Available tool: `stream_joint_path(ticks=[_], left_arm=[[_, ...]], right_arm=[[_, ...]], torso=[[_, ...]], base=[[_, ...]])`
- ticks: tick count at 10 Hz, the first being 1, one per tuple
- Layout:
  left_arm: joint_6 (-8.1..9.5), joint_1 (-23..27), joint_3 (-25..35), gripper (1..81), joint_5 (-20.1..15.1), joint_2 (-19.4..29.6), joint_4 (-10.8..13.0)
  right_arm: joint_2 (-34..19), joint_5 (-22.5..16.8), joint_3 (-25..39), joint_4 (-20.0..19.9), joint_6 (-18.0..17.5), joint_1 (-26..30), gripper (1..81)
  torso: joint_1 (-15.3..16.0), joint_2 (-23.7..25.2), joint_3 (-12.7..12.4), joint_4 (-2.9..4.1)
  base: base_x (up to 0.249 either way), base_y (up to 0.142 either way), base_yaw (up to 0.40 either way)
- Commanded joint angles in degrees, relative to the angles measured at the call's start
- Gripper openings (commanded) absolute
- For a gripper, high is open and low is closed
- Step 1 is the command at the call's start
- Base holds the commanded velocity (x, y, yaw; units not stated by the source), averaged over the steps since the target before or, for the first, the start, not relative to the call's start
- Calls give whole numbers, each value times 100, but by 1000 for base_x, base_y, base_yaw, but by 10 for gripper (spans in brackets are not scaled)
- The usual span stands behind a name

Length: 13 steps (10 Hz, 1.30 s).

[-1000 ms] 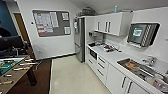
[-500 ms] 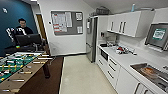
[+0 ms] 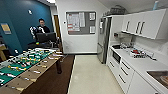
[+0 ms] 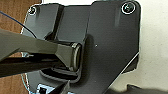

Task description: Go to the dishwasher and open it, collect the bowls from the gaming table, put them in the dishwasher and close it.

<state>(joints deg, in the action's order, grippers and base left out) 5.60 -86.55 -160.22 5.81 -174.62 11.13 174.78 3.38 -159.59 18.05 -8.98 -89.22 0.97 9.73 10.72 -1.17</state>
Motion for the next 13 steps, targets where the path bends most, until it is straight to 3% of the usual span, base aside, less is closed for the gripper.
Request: stream_joint_path(ticks=[1,13], left_arm=[[-41,266,-18,811,-274,14,47],[-32,266,-27,811,-283,41,12]], right_arm=[[34,-276,43,67,11,216,811],[51,-276,43,75,20,260,811]], torso=[[0,0,0,0],[0,0,0,0]], base=[[0,0,346],[0,0,347]])
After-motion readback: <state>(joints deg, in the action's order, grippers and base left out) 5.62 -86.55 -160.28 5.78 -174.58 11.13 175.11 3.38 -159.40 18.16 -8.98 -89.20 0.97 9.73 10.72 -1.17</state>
